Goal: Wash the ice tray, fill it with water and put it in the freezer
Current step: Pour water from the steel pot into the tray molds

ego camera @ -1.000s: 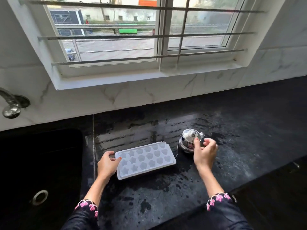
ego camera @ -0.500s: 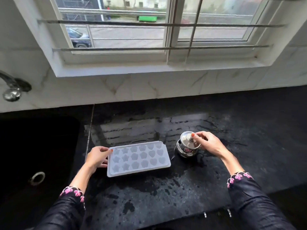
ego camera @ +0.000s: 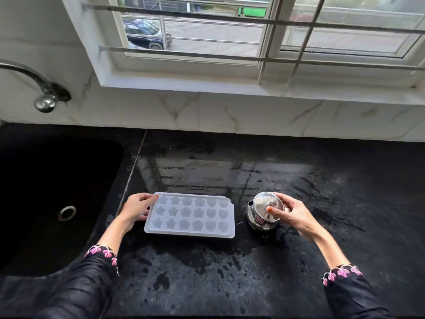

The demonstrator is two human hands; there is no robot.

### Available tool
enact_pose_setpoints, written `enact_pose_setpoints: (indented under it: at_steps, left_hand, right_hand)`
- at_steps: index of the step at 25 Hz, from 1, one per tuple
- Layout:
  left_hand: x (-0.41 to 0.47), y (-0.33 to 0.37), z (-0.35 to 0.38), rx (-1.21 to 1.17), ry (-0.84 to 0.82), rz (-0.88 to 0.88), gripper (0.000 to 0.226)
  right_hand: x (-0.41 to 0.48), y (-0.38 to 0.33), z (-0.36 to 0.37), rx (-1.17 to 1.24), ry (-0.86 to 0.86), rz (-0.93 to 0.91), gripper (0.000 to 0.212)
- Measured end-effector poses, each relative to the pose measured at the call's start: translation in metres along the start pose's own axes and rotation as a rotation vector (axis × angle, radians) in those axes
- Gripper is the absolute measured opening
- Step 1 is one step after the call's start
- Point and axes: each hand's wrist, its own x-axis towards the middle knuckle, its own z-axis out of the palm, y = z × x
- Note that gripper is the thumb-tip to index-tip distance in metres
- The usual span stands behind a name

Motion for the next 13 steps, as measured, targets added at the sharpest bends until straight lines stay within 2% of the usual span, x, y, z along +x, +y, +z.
enact_pose_setpoints:
  at_steps: [2,5,9,13]
  left_hand:
    - [-0.003,-0.003,0.002,-0.032,-0.002,0.020,0.017]
    - [-0.005,-0.007,0.001,-0.100,-0.022,0.023,0.020]
    - [-0.005,-0.012,-0.005,-0.120,-0.047,0.059,0.021]
    - [-0.002,-0.018,-0.008,-0.127,-0.074,0.086,0.020]
  right_hand:
    - [-0.001,-0.001,0.004,0.079,0.025,0.010,0.085]
    - [-0.001,-0.003,0.011,0.149,0.049,0.043,0.072]
    - [0.001,-0.012,0.023,0.110,0.090,0.028,0.091]
    - [0.006,-0.030,0.036,0.025,0.070,0.043,0.074]
